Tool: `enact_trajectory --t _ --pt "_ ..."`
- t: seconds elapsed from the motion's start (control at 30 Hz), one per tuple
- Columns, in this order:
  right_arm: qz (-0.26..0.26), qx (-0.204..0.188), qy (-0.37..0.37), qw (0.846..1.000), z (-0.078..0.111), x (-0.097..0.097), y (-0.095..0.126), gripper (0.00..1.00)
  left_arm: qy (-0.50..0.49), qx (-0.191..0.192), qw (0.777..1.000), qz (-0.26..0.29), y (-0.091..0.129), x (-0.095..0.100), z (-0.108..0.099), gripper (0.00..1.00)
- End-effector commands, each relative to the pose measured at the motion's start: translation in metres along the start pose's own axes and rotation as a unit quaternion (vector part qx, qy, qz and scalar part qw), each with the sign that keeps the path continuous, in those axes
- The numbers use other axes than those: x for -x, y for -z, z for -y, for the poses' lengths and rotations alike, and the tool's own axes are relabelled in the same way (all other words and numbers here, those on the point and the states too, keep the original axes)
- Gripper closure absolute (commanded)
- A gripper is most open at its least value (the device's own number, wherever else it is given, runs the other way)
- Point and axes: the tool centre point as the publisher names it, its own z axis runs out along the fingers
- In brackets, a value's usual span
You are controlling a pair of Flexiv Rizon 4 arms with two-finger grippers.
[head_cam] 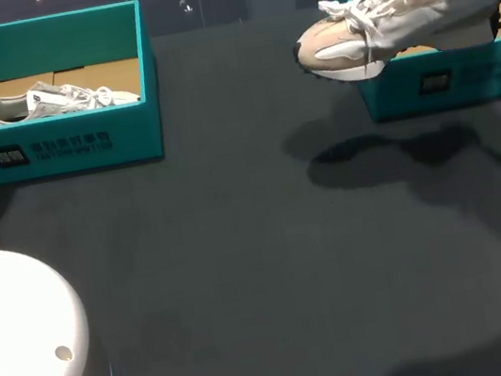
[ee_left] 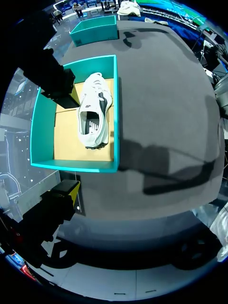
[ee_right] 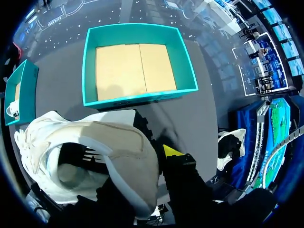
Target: Take the shoe out of the shoebox, open the shoe tongue, remove and reinsert the insole, then place the shoe into the shoebox
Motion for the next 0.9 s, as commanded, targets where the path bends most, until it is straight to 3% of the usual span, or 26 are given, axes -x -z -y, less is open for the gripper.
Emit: enact_trajectory --t 0.03,0.3,0.4,0.9 --pt "-0.005 0.092 -0.001 0.996 0.008 0.004 0.001 1.0 0.0 0.001 1.0 0.0 0.001 -0.001 0.001 0.0" --pt "-0.005 0.092 -0.001 0.996 0.008 0.004 0.001 1.0 0.0 0.001 1.0 0.0 0.001 -0.001 0.001 0.0" --pt "0.021 0.094 -0.003 0.995 0.023 -0.022 0.003 1.0 0.0 0.001 1.0 0.0 0.001 -0.001 0.001 0.0" --pt "0.019 0.043 -0.028 0.999 0.114 -0.121 -0.02 1.0 0.0 0.001 1.0 0.0 0.001 -0.001 0.001 0.0"
